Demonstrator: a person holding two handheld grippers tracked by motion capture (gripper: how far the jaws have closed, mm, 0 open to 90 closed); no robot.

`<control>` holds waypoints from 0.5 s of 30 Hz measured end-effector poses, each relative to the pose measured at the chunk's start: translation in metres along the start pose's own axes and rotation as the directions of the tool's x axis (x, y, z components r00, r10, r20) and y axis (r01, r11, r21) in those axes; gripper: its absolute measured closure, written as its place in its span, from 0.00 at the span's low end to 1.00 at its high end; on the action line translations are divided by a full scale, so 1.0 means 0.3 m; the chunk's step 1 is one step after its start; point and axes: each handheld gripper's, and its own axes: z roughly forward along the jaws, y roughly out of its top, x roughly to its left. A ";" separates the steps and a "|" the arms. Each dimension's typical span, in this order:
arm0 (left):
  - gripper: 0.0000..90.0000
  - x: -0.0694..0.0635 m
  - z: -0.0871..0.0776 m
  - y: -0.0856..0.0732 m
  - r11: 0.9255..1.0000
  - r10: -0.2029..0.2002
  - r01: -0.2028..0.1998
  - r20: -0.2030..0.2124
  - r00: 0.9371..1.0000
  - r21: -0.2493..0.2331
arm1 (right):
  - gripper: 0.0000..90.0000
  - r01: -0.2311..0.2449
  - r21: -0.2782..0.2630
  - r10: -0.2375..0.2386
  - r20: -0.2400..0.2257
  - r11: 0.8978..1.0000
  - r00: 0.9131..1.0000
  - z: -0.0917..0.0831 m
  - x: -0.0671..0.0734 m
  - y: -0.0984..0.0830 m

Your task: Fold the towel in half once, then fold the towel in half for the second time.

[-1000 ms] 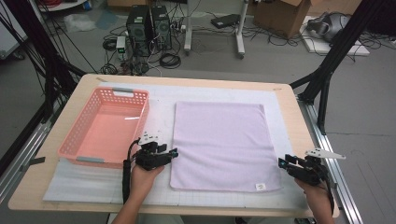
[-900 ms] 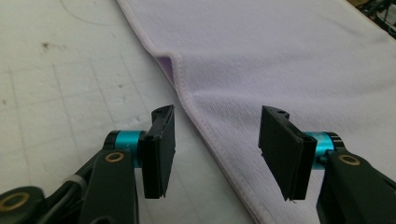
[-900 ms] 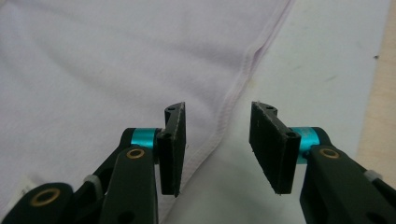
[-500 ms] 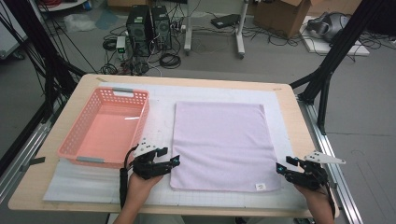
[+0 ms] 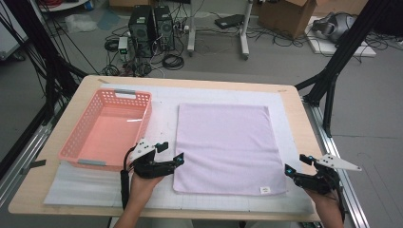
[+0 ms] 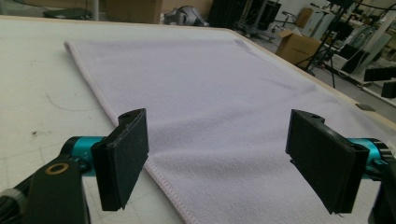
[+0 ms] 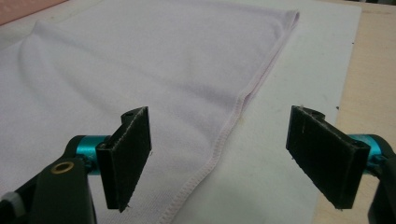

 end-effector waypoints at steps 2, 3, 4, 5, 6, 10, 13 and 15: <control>0.27 0.002 0.000 -0.002 1.000 -0.012 0.012 0.008 1.000 0.001 | 0.24 0.005 0.001 -0.005 -0.001 1.000 1.000 0.002 0.001 -0.001; 0.28 0.003 0.002 -0.003 1.000 -0.021 0.021 0.005 1.000 0.003 | 0.24 0.005 0.001 -0.005 -0.002 1.000 1.000 0.002 0.001 0.000; 0.28 0.005 0.004 -0.003 1.000 -0.026 0.026 0.003 1.000 0.006 | 0.24 0.003 0.002 -0.003 -0.003 1.000 1.000 0.001 0.002 -0.001; 0.28 0.006 0.006 -0.003 1.000 -0.030 0.030 0.007 1.000 0.010 | 0.24 0.003 0.004 -0.003 -0.002 1.000 1.000 0.001 0.002 -0.001; 0.27 0.008 0.008 -0.003 0.999 -0.032 0.032 0.014 0.999 0.009 | 0.23 0.007 0.000 -0.007 0.000 1.000 1.000 0.000 0.002 -0.001; 0.27 0.013 0.022 0.000 1.000 -0.027 0.026 0.025 0.999 0.014 | 0.24 0.013 0.003 -0.013 0.000 1.000 1.000 -0.003 0.000 -0.003; 0.27 0.024 0.034 -0.002 1.000 -0.016 0.015 0.039 0.999 0.020 | 0.24 0.000 0.004 0.000 -0.001 1.000 1.000 -0.003 -0.001 0.000; 0.27 0.033 0.038 -0.005 1.000 -0.008 0.008 0.026 1.000 0.017 | 0.23 -0.002 0.005 0.002 -0.002 1.000 1.000 0.004 -0.003 0.000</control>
